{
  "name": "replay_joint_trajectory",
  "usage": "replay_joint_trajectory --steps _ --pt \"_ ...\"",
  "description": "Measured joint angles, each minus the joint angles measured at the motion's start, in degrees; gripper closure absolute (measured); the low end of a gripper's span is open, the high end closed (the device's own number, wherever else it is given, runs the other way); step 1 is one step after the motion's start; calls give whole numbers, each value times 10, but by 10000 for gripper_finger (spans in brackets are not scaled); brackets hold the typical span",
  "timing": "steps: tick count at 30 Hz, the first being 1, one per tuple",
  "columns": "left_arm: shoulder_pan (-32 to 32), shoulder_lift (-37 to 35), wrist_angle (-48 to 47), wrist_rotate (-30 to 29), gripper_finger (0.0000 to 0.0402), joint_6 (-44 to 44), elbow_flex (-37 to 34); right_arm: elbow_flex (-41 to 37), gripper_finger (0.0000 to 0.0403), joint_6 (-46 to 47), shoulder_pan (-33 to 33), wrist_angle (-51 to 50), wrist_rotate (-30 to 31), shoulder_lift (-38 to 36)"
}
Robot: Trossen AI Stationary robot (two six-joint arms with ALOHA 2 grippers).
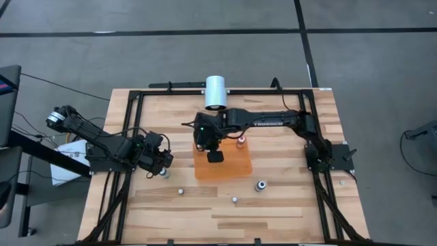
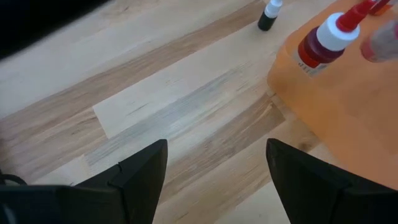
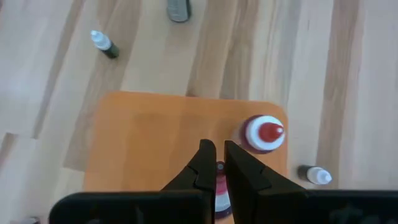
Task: Pick & Place food coloring
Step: Adjust the large pink food coloring bottle in the orange container
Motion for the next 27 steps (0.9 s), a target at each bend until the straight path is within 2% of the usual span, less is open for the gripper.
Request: replay_joint_trajectory --steps 16,27 --pt "0 0 -1 10 136 6 0 0 391 -23 -51 31 -2 1" --pt "0 0 -1 10 136 1 0 0 392 -23 -53 20 -2 1"
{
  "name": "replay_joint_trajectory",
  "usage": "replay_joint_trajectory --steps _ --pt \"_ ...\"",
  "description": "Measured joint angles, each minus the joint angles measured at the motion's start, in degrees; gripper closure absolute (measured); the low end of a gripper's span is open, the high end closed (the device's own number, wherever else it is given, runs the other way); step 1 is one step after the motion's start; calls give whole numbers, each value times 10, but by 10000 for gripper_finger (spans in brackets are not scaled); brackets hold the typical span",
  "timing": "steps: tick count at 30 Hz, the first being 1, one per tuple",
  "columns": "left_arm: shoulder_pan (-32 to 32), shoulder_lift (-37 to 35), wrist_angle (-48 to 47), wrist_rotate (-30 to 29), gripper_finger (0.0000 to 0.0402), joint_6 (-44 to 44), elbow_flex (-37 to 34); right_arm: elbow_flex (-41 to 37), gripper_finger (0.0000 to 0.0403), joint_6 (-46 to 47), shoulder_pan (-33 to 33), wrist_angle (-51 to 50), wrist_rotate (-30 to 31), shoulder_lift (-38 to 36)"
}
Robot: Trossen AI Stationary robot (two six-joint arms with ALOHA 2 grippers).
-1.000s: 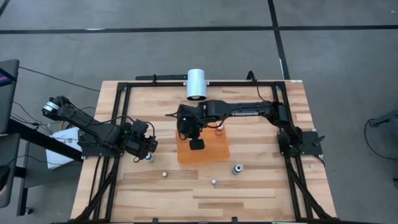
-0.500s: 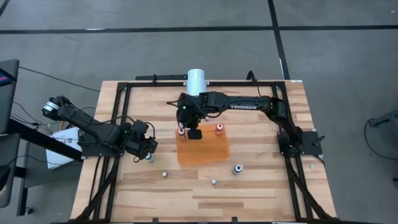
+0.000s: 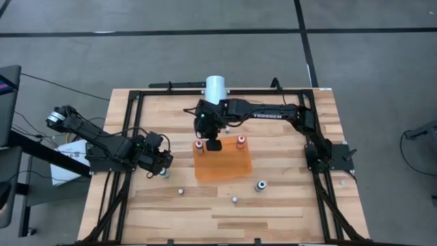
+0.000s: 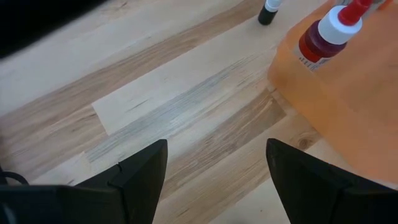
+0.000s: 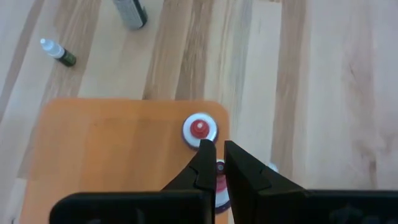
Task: Pick & Place food coloring
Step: Adjust the large pink food coloring bottle in the orange container, then put the large black food coloring bottle into the orange container
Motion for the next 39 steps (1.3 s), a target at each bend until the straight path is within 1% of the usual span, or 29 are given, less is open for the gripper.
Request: replay_joint_trajectory --steps 7,9,11,15,19,24,28,30,33,39 --pt "0 0 0 0 136 -1 0 -1 396 -4 4 -56 0 -17" --pt "0 0 1 0 136 -1 0 1 395 -2 7 -50 0 -27" --pt "0 0 1 0 136 -2 0 -16 395 -1 7 -50 0 -45" --pt "0 0 3 -1 136 -8 0 -90 397 12 11 -1 0 -99" --pt "0 0 2 -4 136 -10 0 -200 397 43 11 100 6 -170" --pt "0 0 3 -3 136 -16 0 -330 397 84 18 231 39 -245" --pt "0 0 6 0 136 -22 0 -402 397 101 31 290 78 -269" --pt "0 0 5 0 136 -26 0 -422 397 106 37 318 87 -272" --pt "0 0 6 0 136 -28 0 -430 399 106 43 331 108 -266" --pt "0 0 7 1 136 -32 0 -430 401 106 45 361 108 -233"
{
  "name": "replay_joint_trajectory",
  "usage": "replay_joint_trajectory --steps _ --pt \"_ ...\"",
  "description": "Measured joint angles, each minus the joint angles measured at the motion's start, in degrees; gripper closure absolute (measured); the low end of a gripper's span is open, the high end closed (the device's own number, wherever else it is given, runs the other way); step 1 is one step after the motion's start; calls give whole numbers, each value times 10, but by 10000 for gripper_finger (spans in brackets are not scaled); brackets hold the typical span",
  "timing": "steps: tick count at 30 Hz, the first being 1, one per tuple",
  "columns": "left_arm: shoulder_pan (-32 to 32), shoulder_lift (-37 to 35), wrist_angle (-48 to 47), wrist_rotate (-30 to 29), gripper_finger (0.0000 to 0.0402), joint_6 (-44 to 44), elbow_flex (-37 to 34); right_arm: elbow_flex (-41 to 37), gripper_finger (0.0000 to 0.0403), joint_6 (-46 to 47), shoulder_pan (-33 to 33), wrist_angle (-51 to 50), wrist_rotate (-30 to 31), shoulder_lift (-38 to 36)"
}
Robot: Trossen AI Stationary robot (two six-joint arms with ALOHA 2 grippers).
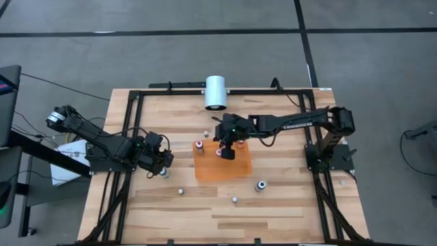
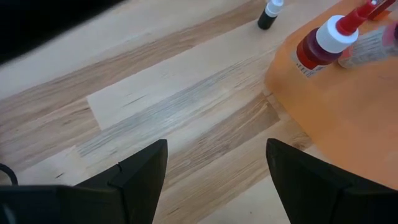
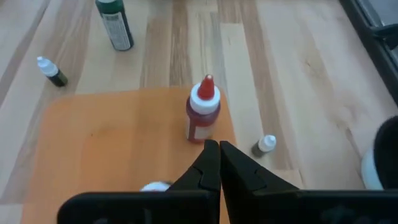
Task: Pick & Place food coloring
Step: Put the large black food coloring bottle into the orange container
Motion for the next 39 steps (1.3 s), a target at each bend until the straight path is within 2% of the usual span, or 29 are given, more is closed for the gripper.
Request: replay_joint_trajectory --steps 27,32,39 --pt "0 0 0 9 136 5 0 0 403 -5 -4 -37 14 -27" --pt "0 0 4 9 136 11 0 1 403 -5 36 -75 12 -74" --pt "0 0 30 9 136 38 0 1 403 44 137 -188 15 -105"
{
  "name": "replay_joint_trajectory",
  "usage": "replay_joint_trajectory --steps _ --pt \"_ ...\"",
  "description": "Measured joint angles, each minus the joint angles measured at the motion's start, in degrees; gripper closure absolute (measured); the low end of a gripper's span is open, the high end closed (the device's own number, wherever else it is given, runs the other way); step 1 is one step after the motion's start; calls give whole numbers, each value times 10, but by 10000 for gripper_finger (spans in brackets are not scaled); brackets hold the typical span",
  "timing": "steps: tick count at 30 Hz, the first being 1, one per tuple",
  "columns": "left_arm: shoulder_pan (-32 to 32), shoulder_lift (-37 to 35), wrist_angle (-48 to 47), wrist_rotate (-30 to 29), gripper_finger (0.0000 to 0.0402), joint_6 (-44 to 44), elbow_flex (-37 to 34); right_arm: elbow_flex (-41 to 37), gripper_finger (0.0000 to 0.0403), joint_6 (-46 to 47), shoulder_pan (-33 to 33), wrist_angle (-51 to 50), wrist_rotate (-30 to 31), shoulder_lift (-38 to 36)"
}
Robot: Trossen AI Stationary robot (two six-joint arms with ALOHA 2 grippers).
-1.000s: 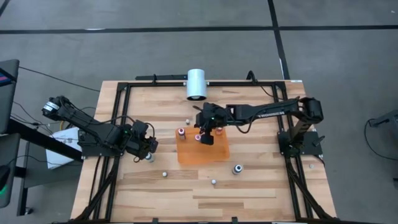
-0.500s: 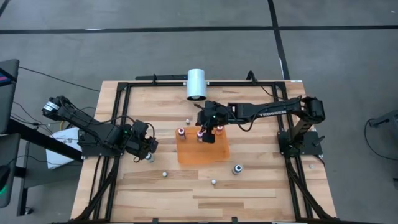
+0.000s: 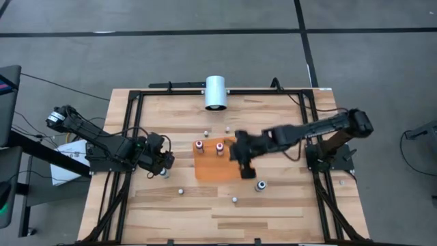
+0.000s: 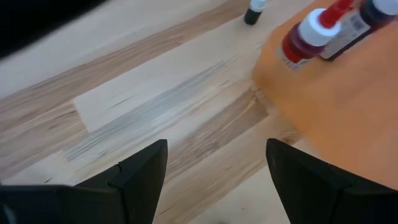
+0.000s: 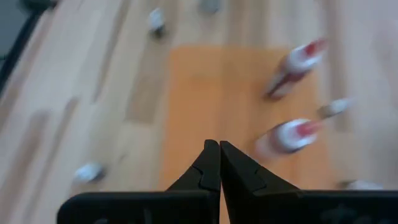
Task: Pick & Place food coloring
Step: Put the large black food coloring bottle into the orange container
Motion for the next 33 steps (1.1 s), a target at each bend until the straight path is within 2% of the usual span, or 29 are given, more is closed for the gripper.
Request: replay_joint_trajectory --steps 4,9,17,23,28,33 --pt "0 0 16 0 136 19 0 0 403 50 48 -54 3 21" --pt "0 0 51 2 136 60 0 0 403 109 89 -97 36 33" --pt "0 0 69 5 136 79 0 0 403 209 162 -150 141 -1" --pt "0 0 69 5 136 85 0 0 403 367 248 -253 202 -16" --pt "0 0 69 3 136 85 0 0 403 534 341 -318 292 -32" --pt "0 0 69 3 136 80 0 0 403 707 422 -371 338 -34"
